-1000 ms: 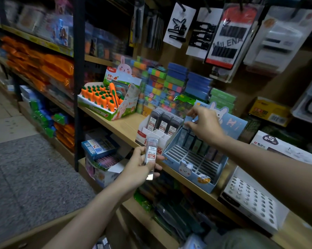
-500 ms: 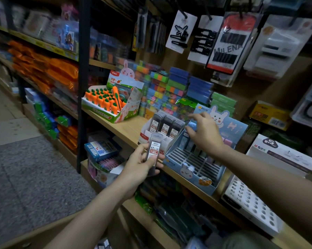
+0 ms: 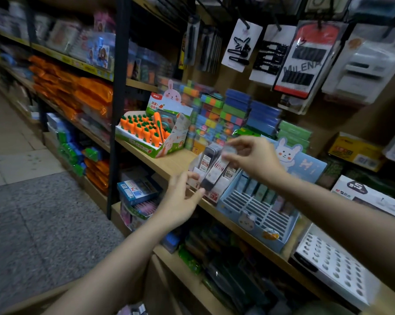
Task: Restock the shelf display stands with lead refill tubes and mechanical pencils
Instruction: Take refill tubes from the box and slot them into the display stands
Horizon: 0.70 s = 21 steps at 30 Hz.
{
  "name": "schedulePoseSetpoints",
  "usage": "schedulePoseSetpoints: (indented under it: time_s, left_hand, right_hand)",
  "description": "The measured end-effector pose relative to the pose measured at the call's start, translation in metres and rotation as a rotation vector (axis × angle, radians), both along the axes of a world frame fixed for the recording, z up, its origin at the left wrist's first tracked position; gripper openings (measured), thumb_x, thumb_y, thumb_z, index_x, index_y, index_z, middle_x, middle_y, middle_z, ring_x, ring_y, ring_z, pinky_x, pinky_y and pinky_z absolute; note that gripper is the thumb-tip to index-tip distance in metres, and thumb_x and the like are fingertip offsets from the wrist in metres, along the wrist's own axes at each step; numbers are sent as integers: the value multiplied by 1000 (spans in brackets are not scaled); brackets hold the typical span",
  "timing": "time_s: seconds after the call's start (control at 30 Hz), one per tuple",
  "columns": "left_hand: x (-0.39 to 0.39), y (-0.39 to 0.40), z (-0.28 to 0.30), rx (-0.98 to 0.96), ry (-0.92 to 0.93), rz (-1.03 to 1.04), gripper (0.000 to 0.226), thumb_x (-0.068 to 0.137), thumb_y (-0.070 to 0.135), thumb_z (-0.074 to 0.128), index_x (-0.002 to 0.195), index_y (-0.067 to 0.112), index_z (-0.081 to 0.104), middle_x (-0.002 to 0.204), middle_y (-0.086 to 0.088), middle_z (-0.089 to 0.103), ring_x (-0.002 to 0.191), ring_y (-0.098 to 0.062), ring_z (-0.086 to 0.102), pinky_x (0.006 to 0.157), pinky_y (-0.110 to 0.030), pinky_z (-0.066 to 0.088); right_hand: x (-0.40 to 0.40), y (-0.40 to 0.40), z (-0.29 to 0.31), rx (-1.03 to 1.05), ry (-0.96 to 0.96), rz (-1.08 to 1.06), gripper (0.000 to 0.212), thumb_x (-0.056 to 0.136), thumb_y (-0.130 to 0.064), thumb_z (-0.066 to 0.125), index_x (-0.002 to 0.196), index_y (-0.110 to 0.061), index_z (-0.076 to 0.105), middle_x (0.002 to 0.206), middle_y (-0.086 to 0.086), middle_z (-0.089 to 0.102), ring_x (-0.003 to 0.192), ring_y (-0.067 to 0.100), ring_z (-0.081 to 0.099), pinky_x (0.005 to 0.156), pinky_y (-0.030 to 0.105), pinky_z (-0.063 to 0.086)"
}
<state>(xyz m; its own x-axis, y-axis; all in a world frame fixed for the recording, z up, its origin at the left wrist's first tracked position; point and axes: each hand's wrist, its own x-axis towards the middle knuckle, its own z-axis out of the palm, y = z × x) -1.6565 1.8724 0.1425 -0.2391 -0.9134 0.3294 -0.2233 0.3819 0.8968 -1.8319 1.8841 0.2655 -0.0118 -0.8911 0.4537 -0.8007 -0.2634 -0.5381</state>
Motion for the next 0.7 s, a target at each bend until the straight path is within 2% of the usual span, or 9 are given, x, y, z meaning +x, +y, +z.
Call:
schedulePoseSetpoints:
  time_s: [0.13,0.17,0.23,0.3,0.37,0.47,0.53,0.63,0.7]
  left_hand:
    - [19,-25,4,-198,-299,45,54,94,38,57,144,34,36,154,9,15,143,-15,16,116,-39,25]
    - [20,-30,5,-222,-341,36,56,95,40,55,146,36,34,158,12,9,145,-12,10,116,-38,21]
    - [21,-37,3,-228,-385,19,58,95,45,52,148,40,29,161,15,0,146,-9,4,117,-36,17]
    - [19,-40,0,-205,-415,-12,60,95,48,49,149,44,23,161,16,-5,148,-10,1,118,-37,15]
    - [15,-41,-3,-179,-444,-52,63,95,50,48,150,46,17,161,16,-8,148,-11,0,120,-40,16]
    - [9,-43,-7,-138,-460,-73,66,96,49,48,151,44,12,161,16,-7,149,-9,0,120,-45,19]
    - [8,-44,-8,-142,-448,-62,66,96,48,48,152,43,13,162,15,-3,148,-9,2,120,-44,19]
    - [9,-44,-10,-171,-430,-38,64,97,46,48,152,41,16,162,14,2,148,-9,6,120,-39,18]
    - [9,-42,-11,-171,-430,-42,65,97,46,48,152,42,14,162,15,2,148,-8,5,120,-40,18]
  right_hand:
    - [-7,-33,21,-215,67,-147,28,78,-32,80,104,-24,73,87,-11,65,74,-4,62,61,6,46]
    - [-5,-41,21,-250,90,-161,27,78,-31,80,103,-24,74,85,-11,64,73,-5,60,61,5,43]
    - [0,-56,19,-295,136,-161,27,79,-29,80,104,-21,74,87,-8,66,72,-2,61,64,11,48]
    - [6,-68,14,-303,174,-154,28,79,-29,80,104,-19,74,93,-3,70,77,7,65,73,25,57]
    - [8,-77,6,-297,192,-143,29,78,-28,80,104,-16,74,96,0,71,79,11,66,76,32,58]
    - [11,-86,-8,-285,272,-137,33,78,-29,80,106,-13,74,99,4,72,83,11,63,79,33,57]
    - [12,-90,-14,-262,309,-139,36,78,-30,80,109,-13,73,104,4,72,85,10,64,81,33,57]
    - [11,-94,-22,-226,349,-149,39,78,-33,79,111,-13,73,104,4,73,83,8,62,76,25,52]
    - [10,-95,-27,-192,376,-150,36,79,-34,78,110,-15,74,105,5,71,85,10,60,77,27,50]
